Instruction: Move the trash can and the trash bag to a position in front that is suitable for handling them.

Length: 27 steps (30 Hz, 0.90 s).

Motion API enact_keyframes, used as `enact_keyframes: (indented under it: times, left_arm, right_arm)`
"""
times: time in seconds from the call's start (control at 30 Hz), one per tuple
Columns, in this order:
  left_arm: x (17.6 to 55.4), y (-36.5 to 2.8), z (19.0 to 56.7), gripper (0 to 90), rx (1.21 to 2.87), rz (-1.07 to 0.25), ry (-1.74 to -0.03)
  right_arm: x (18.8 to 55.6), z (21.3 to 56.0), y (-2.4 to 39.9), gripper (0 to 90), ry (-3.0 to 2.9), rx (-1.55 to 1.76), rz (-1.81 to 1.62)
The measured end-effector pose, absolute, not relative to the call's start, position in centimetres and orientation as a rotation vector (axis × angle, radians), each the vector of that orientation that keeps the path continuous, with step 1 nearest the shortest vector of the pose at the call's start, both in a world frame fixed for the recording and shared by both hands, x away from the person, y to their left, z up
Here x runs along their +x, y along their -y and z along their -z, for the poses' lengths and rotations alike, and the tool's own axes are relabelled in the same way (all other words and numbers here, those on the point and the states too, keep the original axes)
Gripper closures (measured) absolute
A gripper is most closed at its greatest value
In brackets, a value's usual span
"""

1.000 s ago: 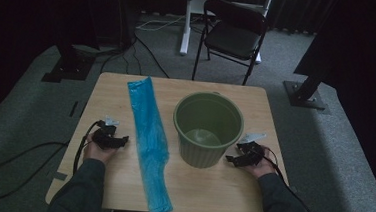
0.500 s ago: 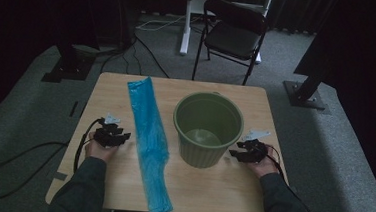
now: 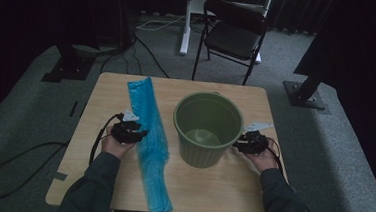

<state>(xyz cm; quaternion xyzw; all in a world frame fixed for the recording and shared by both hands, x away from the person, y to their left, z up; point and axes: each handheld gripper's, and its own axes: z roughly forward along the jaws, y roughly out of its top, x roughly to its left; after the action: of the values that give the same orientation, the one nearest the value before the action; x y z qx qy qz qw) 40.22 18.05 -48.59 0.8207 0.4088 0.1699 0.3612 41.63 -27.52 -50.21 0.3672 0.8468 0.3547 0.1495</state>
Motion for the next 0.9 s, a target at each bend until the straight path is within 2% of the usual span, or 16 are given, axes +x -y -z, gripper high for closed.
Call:
enact_keyframes:
  times: [0.37, 0.7, 0.9]
  left_arm:
    - [41.0, -13.4, 47.5, 55.6, 2.137, -0.393, -0.951]
    - [40.6, -12.4, 48.0, 54.0, 2.141, -0.346, -0.886]
    - [39.9, -13.2, 48.0, 57.9, 2.143, -0.320, -0.864]
  right_arm:
    - [42.6, 48.8, 26.9, 58.8, -2.412, 1.043, -1.134]
    - [42.1, 48.5, 25.6, 62.6, -2.475, 0.970, -1.176]
    - [41.5, 48.3, 24.8, 66.4, -2.503, 0.939, -1.175]
